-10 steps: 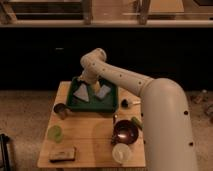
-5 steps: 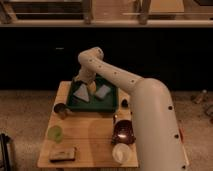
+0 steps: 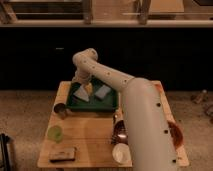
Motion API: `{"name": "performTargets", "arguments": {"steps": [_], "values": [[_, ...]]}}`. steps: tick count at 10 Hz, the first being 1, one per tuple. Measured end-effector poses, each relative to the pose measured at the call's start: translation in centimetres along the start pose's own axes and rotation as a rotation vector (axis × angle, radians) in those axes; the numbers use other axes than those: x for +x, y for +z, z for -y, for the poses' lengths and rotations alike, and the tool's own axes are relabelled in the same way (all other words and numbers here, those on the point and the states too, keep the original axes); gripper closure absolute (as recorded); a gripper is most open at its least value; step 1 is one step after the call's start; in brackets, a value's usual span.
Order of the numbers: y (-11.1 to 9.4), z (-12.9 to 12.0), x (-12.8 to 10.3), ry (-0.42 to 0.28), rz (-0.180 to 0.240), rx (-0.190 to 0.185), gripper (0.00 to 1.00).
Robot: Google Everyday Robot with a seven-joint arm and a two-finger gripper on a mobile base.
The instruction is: Wipe table surface with towel
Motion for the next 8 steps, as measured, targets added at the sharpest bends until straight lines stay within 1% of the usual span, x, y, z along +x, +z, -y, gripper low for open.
{"name": "performTargets", "arguments": {"steps": [3, 6, 8], "values": [[1.3, 0.2, -0.1, 0.003, -0.014, -0.023, 0.20], [3.1, 0.4, -0.4, 0.001, -0.012, -0.057, 0.20], [4.3, 0.3, -0.5, 0.001, -0.001, -0.076, 0.20]]}}
